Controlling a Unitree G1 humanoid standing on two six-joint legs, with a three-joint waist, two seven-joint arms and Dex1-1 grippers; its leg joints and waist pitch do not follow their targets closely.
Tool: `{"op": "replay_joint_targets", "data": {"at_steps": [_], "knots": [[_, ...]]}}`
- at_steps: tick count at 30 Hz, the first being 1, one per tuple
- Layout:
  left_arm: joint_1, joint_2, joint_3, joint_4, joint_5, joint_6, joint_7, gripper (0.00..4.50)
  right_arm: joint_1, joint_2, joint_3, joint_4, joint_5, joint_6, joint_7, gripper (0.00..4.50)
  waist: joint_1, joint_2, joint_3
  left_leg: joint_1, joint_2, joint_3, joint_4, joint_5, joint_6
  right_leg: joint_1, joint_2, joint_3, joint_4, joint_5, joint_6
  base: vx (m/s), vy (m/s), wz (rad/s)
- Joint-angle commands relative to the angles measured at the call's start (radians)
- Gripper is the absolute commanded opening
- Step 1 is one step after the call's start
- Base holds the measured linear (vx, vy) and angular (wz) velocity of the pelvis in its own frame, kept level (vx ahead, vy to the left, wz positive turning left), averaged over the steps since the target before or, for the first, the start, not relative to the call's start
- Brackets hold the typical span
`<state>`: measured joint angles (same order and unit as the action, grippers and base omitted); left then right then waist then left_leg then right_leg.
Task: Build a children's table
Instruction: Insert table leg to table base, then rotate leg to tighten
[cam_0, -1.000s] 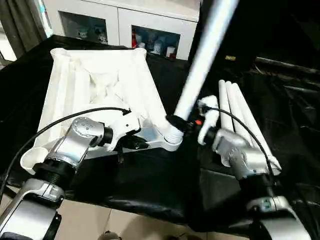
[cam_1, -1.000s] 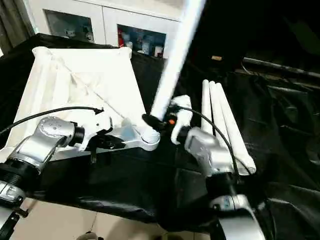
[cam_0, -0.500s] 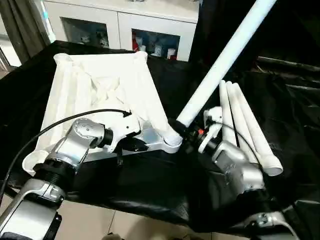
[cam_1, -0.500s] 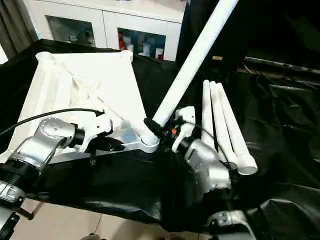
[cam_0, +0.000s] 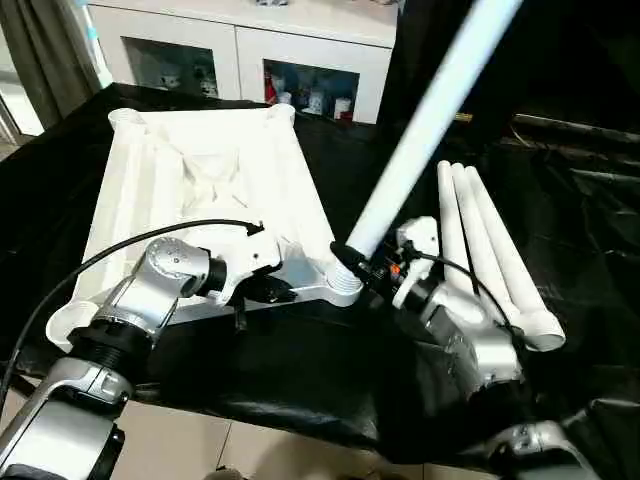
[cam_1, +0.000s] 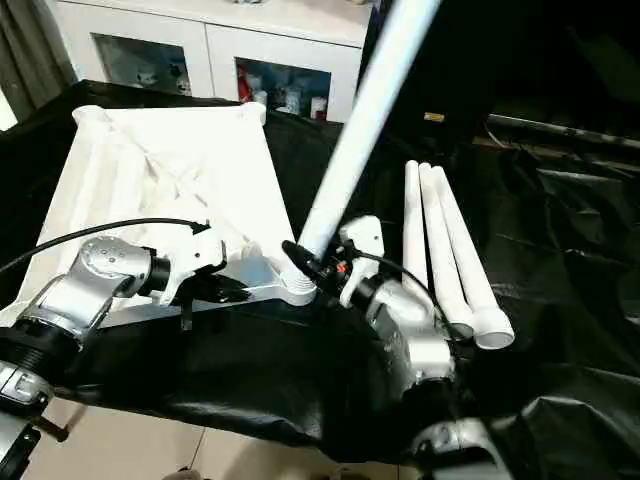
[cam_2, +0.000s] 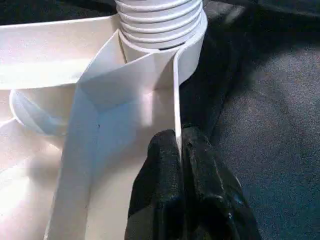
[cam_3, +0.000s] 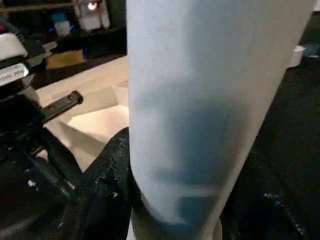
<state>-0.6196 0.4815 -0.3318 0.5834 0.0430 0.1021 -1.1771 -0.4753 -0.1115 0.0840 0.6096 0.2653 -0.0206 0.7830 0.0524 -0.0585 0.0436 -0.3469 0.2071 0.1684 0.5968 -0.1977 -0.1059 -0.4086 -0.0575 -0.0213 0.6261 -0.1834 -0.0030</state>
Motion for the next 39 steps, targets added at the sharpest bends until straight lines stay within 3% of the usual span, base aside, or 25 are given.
{"op": "replay_joint_targets", "data": {"at_steps": [1, 9, 16, 18, 19, 23, 32, 36, 39], "knots": [[0.001, -0.005, -0.028, -0.011, 0.009, -0.002, -0.035, 0.00, 0.021, -0.035, 0.053, 0.102, -0.095, 0.066, 0.011, 1.89, -0.003, 0.014, -0.045, 0.003, 0.018, -0.002, -0.085, -0.312, -0.010, 0.032, -0.062, 0.034, -0.093, -0.378, -0.179, 0.000, 0.000, 0.00], [0.010, 0.015, -0.043, -0.031, 0.008, -0.010, -0.086, 0.00, -0.052, -0.065, 0.110, 0.189, -0.133, 0.065, 0.112, 1.89, -0.016, 0.009, -0.047, 0.002, 0.018, -0.006, -0.086, -0.332, -0.012, 0.030, -0.063, 0.033, -0.093, -0.392, -0.175, 0.000, 0.000, 0.00], [0.019, 0.026, -0.049, -0.057, 0.003, -0.009, -0.118, 0.00, -0.088, -0.089, 0.148, 0.230, -0.159, 0.056, 0.180, 1.89, -0.020, 0.002, -0.052, -0.001, 0.020, -0.002, -0.086, -0.301, -0.002, 0.035, -0.061, 0.032, -0.086, -0.304, -0.198, 0.000, 0.000, 0.00], [0.018, 0.023, -0.045, -0.063, -0.005, -0.011, -0.123, 0.00, -0.108, -0.091, 0.142, 0.266, -0.162, 0.051, 0.202, 1.89, -0.020, -0.010, -0.051, -0.001, 0.021, -0.001, -0.086, -0.300, 0.003, 0.033, -0.062, 0.032, -0.088, -0.322, -0.197, 0.000, 0.000, 0.00], [0.019, 0.022, -0.044, -0.067, -0.010, -0.012, -0.128, 0.00, -0.111, -0.093, 0.141, 0.277, -0.164, 0.045, 0.209, 1.89, -0.019, -0.007, -0.050, -0.001, 0.021, -0.002, -0.086, -0.304, 0.002, 0.033, -0.063, 0.033, -0.088, -0.334, -0.195, 0.000, 0.000, 0.00], [0.024, 0.029, -0.045, -0.082, -0.023, -0.027, -0.162, 0.00, -0.117, -0.099, 0.144, 0.300, -0.159, 0.024, 0.260, 1.89, -0.019, -0.016, -0.051, 0.000, 0.024, -0.003, -0.089, -0.316, -0.002, 0.030, -0.064, 0.032, -0.092, -0.358, -0.180, 0.000, 0.000, 0.00], [0.017, 0.044, -0.048, -0.083, -0.027, -0.026, -0.201, 0.00, -0.122, -0.094, 0.134, 0.333, -0.150, -0.003, 0.304, 1.89, -0.020, -0.010, -0.057, 0.001, 0.024, 0.000, -0.091, -0.274, 0.003, 0.036, -0.061, 0.030, -0.083, -0.232, -0.217, 0.000, 0.000, 0.00], [-0.004, 0.027, -0.029, -0.056, -0.009, -0.001, -0.135, 0.00, -0.126, -0.081, 0.108, 0.357, -0.152, -0.012, 0.231, 1.89, -0.021, -0.009, -0.053, 0.003, 0.024, -0.001, -0.094, -0.314, -0.005, 0.034, -0.062, 0.030, -0.089, -0.292, -0.207, 0.000, 0.000, 0.00], [-0.027, -0.004, 0.003, -0.035, -0.017, 0.042, -0.065, 0.00, -0.128, -0.053, 0.062, 0.378, -0.157, -0.022, 0.070, 1.89, -0.023, -0.011, -0.048, 0.008, 0.023, -0.004, -0.094, -0.368, -0.020, 0.025, -0.064, 0.029, -0.101, -0.411, -0.177, 0.000, 0.000, 0.00]]}}
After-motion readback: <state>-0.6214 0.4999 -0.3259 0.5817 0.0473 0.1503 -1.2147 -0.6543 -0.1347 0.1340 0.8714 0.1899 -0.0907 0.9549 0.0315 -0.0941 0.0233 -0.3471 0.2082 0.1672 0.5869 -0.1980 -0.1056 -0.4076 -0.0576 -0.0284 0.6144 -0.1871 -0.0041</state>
